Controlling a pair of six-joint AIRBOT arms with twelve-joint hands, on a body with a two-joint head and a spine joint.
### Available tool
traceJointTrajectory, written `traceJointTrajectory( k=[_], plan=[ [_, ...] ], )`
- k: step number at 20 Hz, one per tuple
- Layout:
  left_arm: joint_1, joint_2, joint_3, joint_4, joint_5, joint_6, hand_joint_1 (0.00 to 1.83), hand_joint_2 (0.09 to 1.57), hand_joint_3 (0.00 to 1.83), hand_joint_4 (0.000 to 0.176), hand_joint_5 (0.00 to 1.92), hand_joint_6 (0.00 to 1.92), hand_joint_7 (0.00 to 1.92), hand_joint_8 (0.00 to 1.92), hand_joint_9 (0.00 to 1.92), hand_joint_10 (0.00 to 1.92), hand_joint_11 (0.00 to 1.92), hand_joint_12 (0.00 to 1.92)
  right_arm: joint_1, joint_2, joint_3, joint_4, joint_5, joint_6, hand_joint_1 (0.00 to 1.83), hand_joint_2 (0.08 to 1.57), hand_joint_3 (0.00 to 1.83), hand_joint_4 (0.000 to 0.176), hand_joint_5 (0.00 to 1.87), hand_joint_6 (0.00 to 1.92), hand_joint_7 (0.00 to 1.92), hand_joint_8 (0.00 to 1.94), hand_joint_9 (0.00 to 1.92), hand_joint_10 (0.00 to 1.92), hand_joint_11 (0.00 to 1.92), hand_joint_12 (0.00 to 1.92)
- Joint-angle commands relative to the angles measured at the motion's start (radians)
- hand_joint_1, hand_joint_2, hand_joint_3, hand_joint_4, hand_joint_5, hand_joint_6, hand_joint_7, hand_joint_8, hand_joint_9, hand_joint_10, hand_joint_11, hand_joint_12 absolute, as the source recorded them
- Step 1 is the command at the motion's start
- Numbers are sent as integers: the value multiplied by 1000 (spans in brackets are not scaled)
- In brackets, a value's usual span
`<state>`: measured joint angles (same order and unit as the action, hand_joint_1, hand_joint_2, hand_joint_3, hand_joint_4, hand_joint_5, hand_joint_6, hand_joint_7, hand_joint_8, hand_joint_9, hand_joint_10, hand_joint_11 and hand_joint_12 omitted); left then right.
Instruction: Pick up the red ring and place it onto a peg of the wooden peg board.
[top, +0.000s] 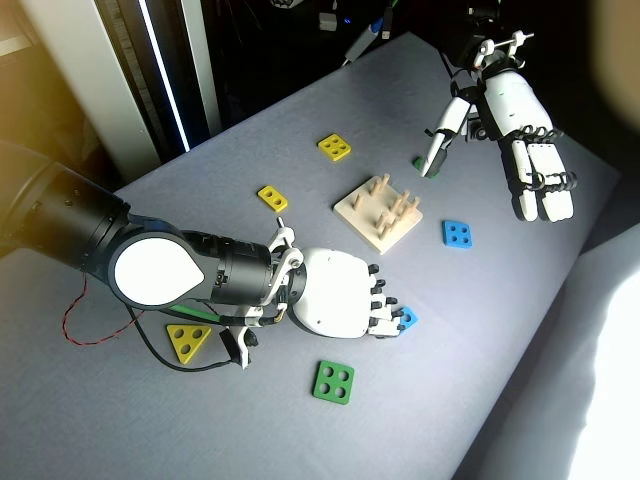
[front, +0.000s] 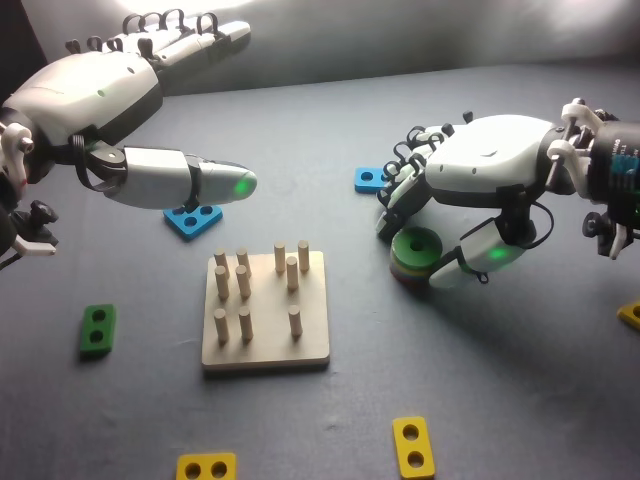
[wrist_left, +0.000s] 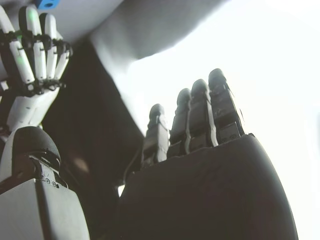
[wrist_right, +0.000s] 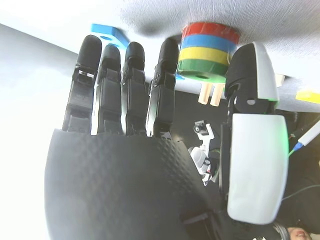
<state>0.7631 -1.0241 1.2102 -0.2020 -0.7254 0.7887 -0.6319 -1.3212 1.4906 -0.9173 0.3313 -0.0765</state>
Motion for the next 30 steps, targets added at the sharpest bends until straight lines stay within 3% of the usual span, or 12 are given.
traceJointTrajectory(
  k=[1,6,10,11,12,13,15,16,19,25,28,30],
  plan=[
    [-15,1,1,-1,-119,-2,448,948,0,176,37,3,0,0,0,0,18,36,8,-16,0,-6,19,-7,910,1006,0,38,696,40,437,8,242,111,0,1118],
    [-16,1,2,0,-118,-2,430,952,2,176,30,0,0,0,0,0,15,42,7,-16,0,-6,19,-6,912,1023,5,58,769,73,452,8,237,95,0,1078],
    [-16,2,2,1,-117,-2,443,948,0,176,30,0,1,0,0,0,6,43,5,-17,0,-6,20,-6,947,1042,3,22,884,126,504,17,262,89,0,1134],
    [-16,3,2,1,-117,-2,452,951,1,176,29,0,0,0,0,0,0,43,4,-17,0,-6,20,-6,985,1110,5,145,914,872,525,14,277,97,0,1193],
    [-16,3,2,1,-117,-2,450,949,0,176,30,1,0,0,0,0,0,44,4,-17,0,-6,20,-6,976,1142,7,170,880,1090,531,12,279,100,0,1199],
    [-15,3,3,1,-116,-2,449,946,0,176,32,1,0,0,0,0,0,44,4,-17,0,-6,22,-6,969,1156,5,175,862,1150,534,10,281,103,0,1191],
    [-15,3,2,1,-115,-2,460,947,0,176,33,2,0,0,0,0,0,43,4,-17,0,-6,24,-6,978,1156,1,168,872,1144,546,11,291,115,0,1187],
    [-15,3,2,1,-115,-2,456,948,0,176,32,1,0,0,0,0,3,46,4,-17,0,-6,24,-6,992,1154,0,145,881,1131,555,13,297,124,0,1190],
    [-15,3,3,1,-115,-2,461,950,0,176,28,1,0,0,0,0,2,53,2,-17,0,-6,26,-2,988,1154,0,155,883,1128,562,10,297,142,0,1146],
    [-14,2,3,0,-115,-2,451,945,0,176,30,3,5,2,0,0,4,74,2,-16,0,-8,35,7,1009,1160,1,97,878,1140,579,8,304,163,0,983],
    [-11,4,3,-3,-116,-2,444,949,0,176,25,0,0,0,0,0,1,67,3,-15,-1,-39,46,40,994,1168,1,115,864,1162,581,6,309,164,0,942],
    [-7,5,2,-6,-118,-2,466,950,0,176,30,1,0,0,0,0,0,75,3,-14,-1,-44,56,49,1001,1168,1,99,868,1163,580,3,299,152,0,1023]
  ],
)
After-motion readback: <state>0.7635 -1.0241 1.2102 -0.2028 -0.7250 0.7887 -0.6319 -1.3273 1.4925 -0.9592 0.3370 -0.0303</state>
